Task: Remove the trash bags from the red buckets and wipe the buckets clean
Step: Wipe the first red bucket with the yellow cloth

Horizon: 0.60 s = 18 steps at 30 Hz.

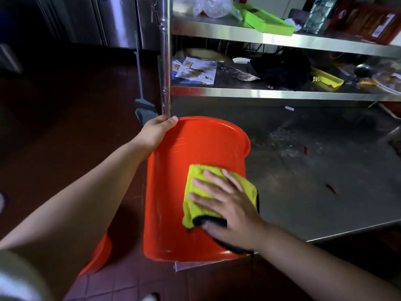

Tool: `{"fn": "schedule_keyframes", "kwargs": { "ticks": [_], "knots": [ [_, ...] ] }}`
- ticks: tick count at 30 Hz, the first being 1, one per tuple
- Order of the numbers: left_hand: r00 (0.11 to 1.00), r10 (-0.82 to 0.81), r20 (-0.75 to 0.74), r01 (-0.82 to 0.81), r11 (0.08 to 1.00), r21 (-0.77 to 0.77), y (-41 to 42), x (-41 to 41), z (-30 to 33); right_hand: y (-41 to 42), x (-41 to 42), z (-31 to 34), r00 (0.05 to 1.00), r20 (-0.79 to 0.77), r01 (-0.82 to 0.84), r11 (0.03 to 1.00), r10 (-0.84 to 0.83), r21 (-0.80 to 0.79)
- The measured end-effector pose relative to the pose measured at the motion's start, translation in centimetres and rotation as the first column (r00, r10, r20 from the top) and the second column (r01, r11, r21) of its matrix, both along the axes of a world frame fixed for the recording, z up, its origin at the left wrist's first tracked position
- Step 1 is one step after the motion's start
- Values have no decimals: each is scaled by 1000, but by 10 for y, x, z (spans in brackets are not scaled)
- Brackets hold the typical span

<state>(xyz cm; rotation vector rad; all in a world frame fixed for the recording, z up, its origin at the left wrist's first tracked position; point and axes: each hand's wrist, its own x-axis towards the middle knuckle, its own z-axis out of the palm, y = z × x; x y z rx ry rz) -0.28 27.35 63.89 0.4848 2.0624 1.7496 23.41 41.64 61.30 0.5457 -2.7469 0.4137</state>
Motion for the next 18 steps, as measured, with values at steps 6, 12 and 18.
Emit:
{"fn": "schedule_keyframes", "kwargs": {
  "ticks": [6, 12, 18],
  "knots": [
    [1000, 5, -14, -6, 1000, -17, -12, -5, -1, -5, -1, -1, 992, 29, -128, 991, 126, 49],
    [1000, 2, 10, -1, 999, -37, -22, -12, -4, 2, -63, 16, 1000, 20, -8, 1000, 7, 12],
    [999, 32, 8, -32, 999, -13, -26, -14, -11, 33, -124, 41, 975, 123, 193, 979, -183, -69]
  ]
}}
